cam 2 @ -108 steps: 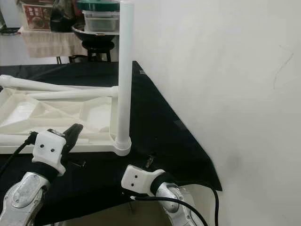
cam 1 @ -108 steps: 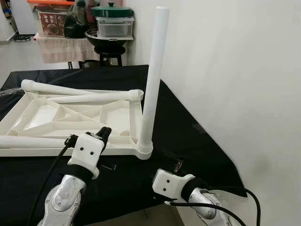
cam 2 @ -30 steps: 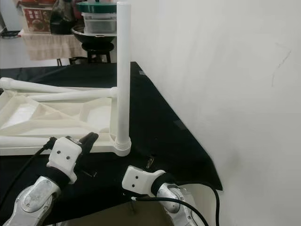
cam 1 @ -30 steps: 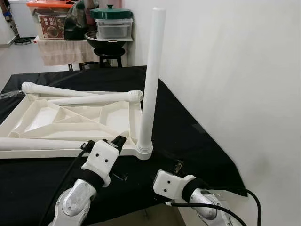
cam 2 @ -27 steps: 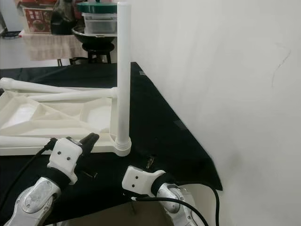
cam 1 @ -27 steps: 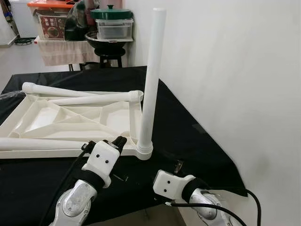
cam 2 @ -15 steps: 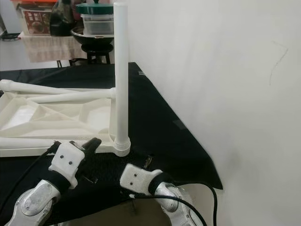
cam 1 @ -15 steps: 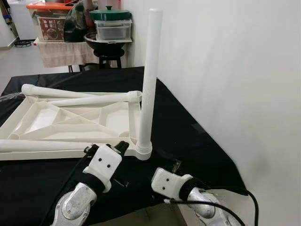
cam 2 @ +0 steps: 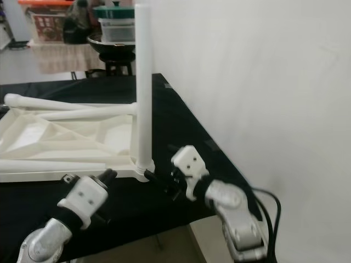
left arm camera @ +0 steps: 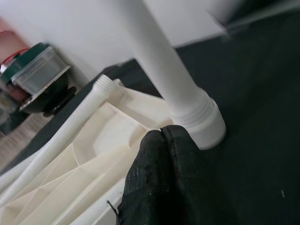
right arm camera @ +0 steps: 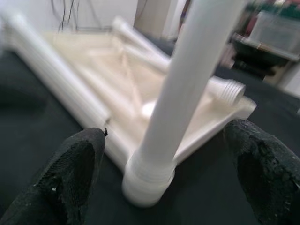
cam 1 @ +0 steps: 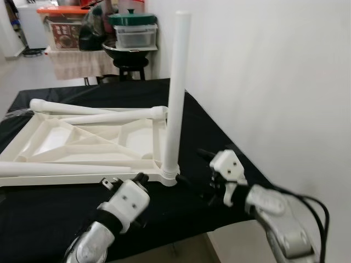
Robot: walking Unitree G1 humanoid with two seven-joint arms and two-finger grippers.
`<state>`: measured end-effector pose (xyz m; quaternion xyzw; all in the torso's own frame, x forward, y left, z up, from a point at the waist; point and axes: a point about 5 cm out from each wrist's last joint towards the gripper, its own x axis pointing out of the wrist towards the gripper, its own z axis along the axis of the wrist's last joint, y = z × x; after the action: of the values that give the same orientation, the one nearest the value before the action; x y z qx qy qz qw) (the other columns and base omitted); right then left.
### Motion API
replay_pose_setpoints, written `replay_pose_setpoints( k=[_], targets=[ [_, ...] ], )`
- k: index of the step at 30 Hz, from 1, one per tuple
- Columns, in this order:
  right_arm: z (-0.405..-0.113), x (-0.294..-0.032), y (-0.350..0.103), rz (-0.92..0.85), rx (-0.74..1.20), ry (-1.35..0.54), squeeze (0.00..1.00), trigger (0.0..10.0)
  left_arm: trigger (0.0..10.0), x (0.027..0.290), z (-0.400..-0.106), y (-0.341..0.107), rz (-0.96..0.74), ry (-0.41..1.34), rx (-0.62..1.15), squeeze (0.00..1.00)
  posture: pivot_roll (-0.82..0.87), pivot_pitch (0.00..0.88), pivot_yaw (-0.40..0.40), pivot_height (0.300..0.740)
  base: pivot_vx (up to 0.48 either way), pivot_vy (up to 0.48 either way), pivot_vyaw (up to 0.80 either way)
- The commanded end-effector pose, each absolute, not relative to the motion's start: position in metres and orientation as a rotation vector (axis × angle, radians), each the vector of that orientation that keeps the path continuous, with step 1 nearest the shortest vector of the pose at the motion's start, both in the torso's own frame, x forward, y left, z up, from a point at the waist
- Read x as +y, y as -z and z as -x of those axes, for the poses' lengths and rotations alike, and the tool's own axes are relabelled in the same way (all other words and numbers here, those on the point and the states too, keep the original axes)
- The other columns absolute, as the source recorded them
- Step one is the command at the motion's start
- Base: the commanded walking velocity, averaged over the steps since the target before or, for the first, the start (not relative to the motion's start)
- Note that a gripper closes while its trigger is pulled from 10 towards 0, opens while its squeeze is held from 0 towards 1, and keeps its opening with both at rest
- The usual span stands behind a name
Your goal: Building children table
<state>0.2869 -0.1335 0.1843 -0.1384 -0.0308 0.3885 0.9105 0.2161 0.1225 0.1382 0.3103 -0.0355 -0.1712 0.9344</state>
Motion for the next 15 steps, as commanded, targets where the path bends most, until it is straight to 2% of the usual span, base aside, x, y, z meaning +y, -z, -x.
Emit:
replay_pose_setpoints(
  k=[1,4,9,10,15],
  targets=[
    [-0.295,-0.133,-0.186,0.211,-0.036,-0.769,0.00,10.0,10.0,0.119,-0.214,-0.121,-0.776,0.388,-0.010,0.00,0.11,0.000,-0.059,0.740,0.000,0.000,0.00],
    [-0.302,-0.132,-0.188,0.163,-0.012,-0.725,0.00,10.0,10.0,0.115,-0.213,-0.114,-0.848,0.439,0.012,0.00,0.12,0.000,-0.063,0.740,0.000,0.000,0.00],
    [-0.309,-0.128,-0.194,0.194,-0.079,-0.712,0.00,10.0,10.0,0.111,-0.214,-0.110,-0.811,0.411,0.047,0.00,0.11,0.000,-0.060,0.740,0.000,0.000,0.00],
    [-0.310,-0.126,-0.197,0.151,-0.104,-0.735,0.00,10.0,10.0,0.108,-0.216,-0.110,-0.809,0.410,0.048,0.00,0.12,0.000,-0.063,0.740,0.000,0.000,0.00],
    [-0.312,-0.127,-0.197,0.146,-0.095,-0.733,0.00,10.0,10.0,0.105,-0.217,-0.110,-0.841,0.423,0.038,0.00,0.11,0.000,-0.058,0.740,0.000,0.000,0.00]
  ],
)
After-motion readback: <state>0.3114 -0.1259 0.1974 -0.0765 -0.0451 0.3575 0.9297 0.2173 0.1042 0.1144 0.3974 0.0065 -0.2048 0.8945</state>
